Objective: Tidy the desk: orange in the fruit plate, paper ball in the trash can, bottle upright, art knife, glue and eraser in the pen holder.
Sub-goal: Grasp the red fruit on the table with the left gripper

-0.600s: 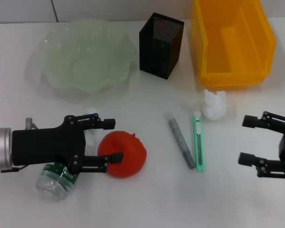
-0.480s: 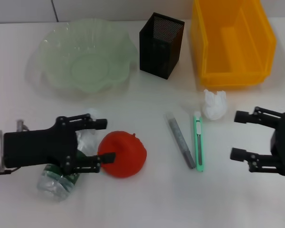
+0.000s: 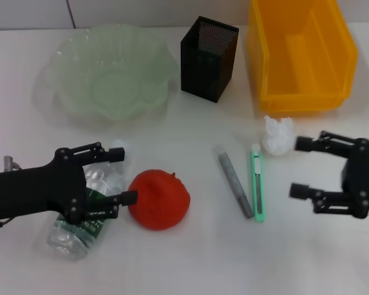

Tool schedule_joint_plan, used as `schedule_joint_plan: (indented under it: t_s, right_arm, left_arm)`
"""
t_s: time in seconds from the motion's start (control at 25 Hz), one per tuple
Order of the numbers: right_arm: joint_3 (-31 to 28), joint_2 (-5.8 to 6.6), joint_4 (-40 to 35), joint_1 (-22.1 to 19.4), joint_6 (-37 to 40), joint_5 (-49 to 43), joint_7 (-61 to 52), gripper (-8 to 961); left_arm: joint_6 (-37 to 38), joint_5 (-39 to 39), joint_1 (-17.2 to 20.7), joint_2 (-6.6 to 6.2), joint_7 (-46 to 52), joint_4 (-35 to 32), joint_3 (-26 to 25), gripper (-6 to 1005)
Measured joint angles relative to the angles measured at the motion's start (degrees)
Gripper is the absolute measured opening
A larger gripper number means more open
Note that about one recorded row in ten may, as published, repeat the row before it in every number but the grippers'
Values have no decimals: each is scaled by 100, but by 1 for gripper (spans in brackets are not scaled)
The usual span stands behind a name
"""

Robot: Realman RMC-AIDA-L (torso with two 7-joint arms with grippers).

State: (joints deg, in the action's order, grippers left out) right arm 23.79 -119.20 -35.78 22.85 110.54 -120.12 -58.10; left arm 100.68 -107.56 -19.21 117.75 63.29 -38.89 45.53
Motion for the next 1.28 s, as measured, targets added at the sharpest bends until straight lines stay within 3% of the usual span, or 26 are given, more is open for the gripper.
schedule_joint_plan:
  t_s: [0.12,0.4,0.44,0.56,0.6,0.68,0.76,0.88,1.28]
  right_arm:
    - [-2,19,-87,-247,15,374,-9,824]
    - [-67,14,-372,-846,28,739,-16,823]
    - [-112,13,-372,-887,28,751,-16,823]
    - [-208,15,-349,-957,29,759,-15,822]
    - [-215,16,-338,-970,28,760,-15,822]
    - [-216,14,-336,-976,31,762,-12,821]
    - [-217,11,-316,-980,17,762,2,820]
    - [-217,11,-287,-981,-18,762,6,818]
    - [-215,14,-284,-936,-32,737,9,814]
  left_arm:
    - [-13,91,-79,89,-212,-3,-114,747]
    - [-50,161,-291,98,-313,150,-45,727]
    - [-114,128,-440,86,-220,76,440,724]
    - [-170,124,-478,85,-149,25,590,715]
    - [-377,116,-606,101,107,-219,1097,712]
    - [-459,122,-631,111,174,-327,1269,706]
    - [-1055,152,-704,123,359,-546,1936,701]
    - [-1456,127,-753,111,590,-558,2324,692]
    - [-1844,96,-729,101,546,-587,2568,663]
